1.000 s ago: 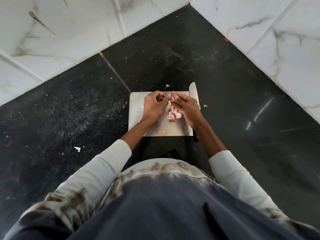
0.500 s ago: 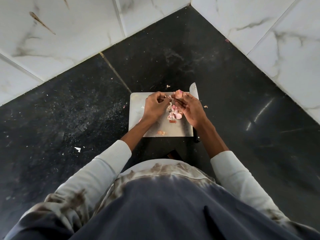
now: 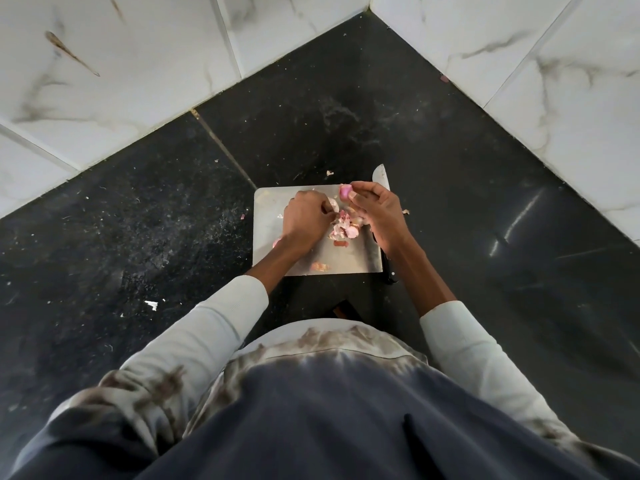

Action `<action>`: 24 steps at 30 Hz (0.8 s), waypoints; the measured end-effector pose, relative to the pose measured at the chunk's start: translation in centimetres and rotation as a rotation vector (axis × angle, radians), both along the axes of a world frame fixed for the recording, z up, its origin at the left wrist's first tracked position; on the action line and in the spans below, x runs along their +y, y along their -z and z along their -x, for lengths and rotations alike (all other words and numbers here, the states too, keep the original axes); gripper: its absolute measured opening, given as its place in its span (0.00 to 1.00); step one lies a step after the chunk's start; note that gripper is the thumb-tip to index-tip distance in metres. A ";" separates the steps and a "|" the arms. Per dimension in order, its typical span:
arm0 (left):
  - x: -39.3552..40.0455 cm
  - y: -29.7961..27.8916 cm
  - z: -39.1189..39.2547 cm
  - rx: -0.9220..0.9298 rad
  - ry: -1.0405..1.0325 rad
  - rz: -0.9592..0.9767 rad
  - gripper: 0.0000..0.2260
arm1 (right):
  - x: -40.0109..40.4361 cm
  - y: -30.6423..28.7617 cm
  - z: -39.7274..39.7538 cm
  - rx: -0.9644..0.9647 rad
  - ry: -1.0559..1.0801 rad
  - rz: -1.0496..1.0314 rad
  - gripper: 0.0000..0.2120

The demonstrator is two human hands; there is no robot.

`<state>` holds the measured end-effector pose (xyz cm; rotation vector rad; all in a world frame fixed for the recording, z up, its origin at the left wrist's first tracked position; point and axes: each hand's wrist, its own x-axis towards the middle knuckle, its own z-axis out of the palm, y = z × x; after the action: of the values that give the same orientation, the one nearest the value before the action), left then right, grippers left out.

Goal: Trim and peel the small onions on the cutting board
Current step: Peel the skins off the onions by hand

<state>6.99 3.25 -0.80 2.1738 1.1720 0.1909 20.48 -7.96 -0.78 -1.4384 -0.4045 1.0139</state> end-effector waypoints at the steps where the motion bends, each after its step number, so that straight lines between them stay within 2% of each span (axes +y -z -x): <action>1: 0.1 0.0 0.0 -0.008 -0.004 0.013 0.03 | 0.0 0.0 0.0 0.005 0.002 -0.003 0.19; 2: 0.2 -0.2 0.0 -0.028 0.005 0.023 0.02 | 0.0 0.0 0.0 0.013 0.009 -0.006 0.19; 6: 0.4 -0.9 -0.1 -0.204 0.011 0.080 0.08 | 0.2 0.0 0.0 0.068 0.046 0.002 0.19; 8: 0.4 -1.5 0.2 -0.287 0.030 0.025 0.14 | 0.4 0.1 0.0 0.103 0.058 0.005 0.17; 11: 0.2 -1.8 0.7 -0.335 0.207 -0.113 0.20 | 0.6 0.2 0.3 0.124 0.051 0.005 0.17; 13: 0.1 -1.8 0.9 -0.369 0.229 -0.168 0.17 | 0.7 0.2 0.5 0.130 0.035 -0.007 0.15; 16: -0.1 -2.0 1.0 -0.450 0.139 -0.189 0.11 | 0.7 0.2 0.7 0.141 0.008 -0.016 0.13; 19: 0.1 -2.1 0.9 -0.473 0.120 -0.170 0.08 | 0.6 0.1 0.5 0.137 0.015 -0.003 0.17; 24: 0.1 -2.1 0.7 -0.492 0.083 -0.143 0.04 | 0.8 -0.3 0.5 0.112 -0.001 0.020 0.15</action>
<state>6.34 3.33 1.35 2.1197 0.8054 0.7450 19.97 -7.16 -0.45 -1.3919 -0.3142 1.0967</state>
